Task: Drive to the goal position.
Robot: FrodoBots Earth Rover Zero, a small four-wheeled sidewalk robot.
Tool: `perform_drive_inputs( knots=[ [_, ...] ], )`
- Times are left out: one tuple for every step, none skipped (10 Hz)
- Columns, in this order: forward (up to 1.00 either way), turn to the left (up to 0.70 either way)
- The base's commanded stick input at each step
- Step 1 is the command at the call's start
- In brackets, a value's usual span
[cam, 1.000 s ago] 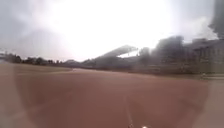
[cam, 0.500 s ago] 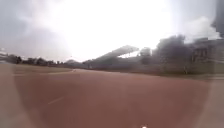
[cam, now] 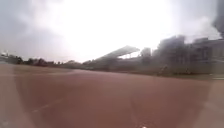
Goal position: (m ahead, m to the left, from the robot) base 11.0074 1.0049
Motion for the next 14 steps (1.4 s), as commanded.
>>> perform_drive_inputs(
  knots=[
    [0.7,0.0],
    [0.7,0.0],
    [0.7,0.0],
    [0.7,0.0],
    [0.7,0.0],
    [0.7,0.0],
    [0.7,0.0],
    [0.7,0.0],
    [0.7,0.0],
    [0.7,0.0],
    [0.7,0.0],
    [0.7,0.0],
    [0.7,0.0],
    [0.7,0.0]
  ],
)
